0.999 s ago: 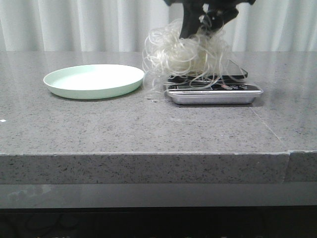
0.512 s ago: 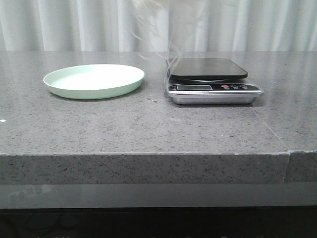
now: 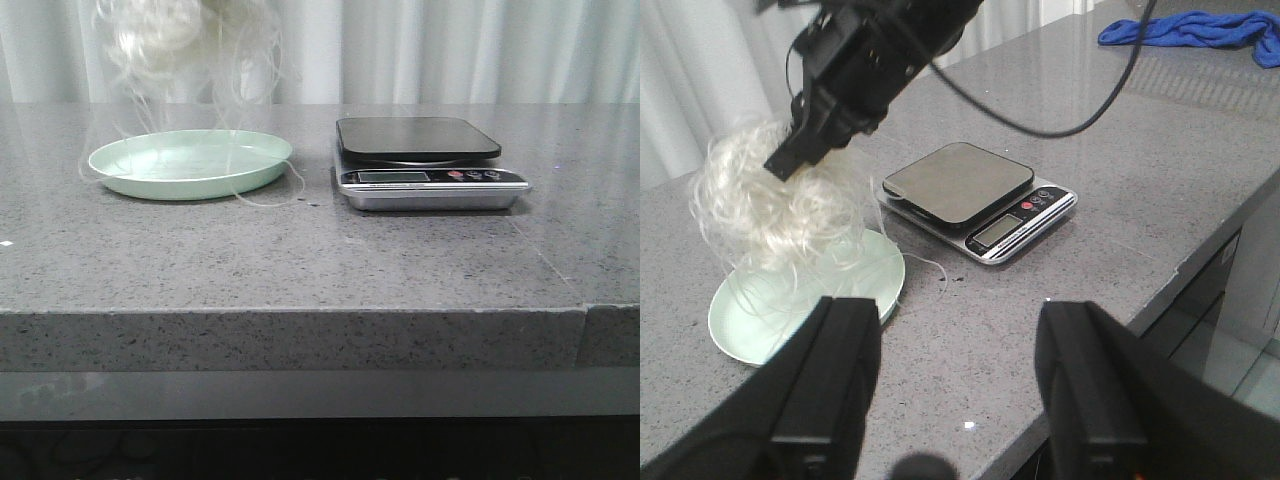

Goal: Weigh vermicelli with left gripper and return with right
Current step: 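Lift the vermicelli with the right gripper and carry it to the plate, then release the vermicelli onto the green plate and raise the right gripper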

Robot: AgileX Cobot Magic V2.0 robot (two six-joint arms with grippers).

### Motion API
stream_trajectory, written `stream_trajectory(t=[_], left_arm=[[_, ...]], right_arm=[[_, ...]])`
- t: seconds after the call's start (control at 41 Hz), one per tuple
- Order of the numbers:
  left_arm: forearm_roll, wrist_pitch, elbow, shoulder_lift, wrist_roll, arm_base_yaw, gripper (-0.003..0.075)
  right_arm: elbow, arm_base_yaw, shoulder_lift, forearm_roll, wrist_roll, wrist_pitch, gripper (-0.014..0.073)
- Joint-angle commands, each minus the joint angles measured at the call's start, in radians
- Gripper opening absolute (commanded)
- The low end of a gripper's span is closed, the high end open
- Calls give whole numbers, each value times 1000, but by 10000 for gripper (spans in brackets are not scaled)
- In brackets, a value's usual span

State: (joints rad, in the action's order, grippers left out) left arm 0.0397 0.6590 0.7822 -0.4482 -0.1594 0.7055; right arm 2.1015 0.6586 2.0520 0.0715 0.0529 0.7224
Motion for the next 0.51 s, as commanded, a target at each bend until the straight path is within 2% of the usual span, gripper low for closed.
stream_trajectory(t=[0.0,0.122,0.317,0.39,0.487], left_arm=[[12,-82,23,-6,9,1,421],[12,-82,23,-6,9,1,421],[12,-82,23,-6,9,1,421],[12,-82,23,-6,9,1,421],[12,-82,23,-6,9,1,421]], right_arm=[[58,-3,-33,2,7,-95,168],[61,-3,-6,2,7,-70,237],[61,-3,4,4,7,-32,439],[61,-3,-2,4,5,-32,477],[63,-3,-17,4,5,-21,484]])
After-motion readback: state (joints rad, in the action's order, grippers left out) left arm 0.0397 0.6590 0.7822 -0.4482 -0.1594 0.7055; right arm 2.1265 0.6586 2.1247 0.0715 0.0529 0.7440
